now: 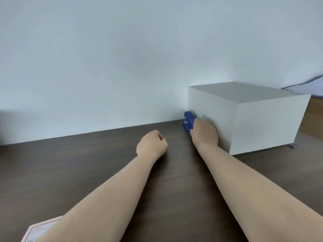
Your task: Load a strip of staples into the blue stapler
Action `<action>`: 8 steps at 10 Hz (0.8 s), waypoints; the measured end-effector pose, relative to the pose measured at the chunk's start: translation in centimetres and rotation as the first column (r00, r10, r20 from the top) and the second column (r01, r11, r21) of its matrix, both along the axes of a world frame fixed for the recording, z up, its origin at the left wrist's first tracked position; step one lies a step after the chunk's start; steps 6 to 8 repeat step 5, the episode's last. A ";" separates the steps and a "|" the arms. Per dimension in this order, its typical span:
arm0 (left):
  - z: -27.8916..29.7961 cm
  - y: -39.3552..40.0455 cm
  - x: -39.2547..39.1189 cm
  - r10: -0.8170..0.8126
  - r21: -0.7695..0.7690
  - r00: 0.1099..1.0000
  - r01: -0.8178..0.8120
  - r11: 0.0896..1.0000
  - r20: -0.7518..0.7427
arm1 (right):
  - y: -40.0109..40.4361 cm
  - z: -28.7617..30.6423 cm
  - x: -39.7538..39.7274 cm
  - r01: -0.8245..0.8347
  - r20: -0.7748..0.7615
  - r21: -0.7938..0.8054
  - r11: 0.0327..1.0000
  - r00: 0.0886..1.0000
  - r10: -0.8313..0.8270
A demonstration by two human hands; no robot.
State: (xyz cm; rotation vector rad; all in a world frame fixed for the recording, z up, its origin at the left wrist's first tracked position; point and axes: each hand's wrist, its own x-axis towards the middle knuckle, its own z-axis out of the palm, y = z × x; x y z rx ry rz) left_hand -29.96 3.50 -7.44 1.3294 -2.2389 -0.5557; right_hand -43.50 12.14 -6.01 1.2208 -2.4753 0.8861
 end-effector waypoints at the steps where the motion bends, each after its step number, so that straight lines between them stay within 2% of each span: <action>1: -0.2 0.0 -0.8 -0.013 -0.029 1.000 0.014 0.999 0.021 | -1.5 -0.2 -0.8 -0.025 -0.082 0.012 1.000 0.996 0.026; 3: -0.2 -0.2 -1.1 -0.059 -0.099 0.996 0.066 0.993 0.073 | -1.6 -0.6 -0.7 -0.013 -0.211 0.185 0.983 0.976 0.052; 5: -0.2 0.1 -0.8 -0.073 -0.117 0.996 0.079 0.990 0.057 | -1.8 -1.2 -0.7 0.010 -0.131 0.213 0.977 0.991 0.018; 8: -0.2 0.1 -0.8 -0.073 -0.117 0.996 0.079 0.990 0.057 | -1.8 -1.2 -0.7 0.010 -0.131 0.213 0.977 0.991 0.018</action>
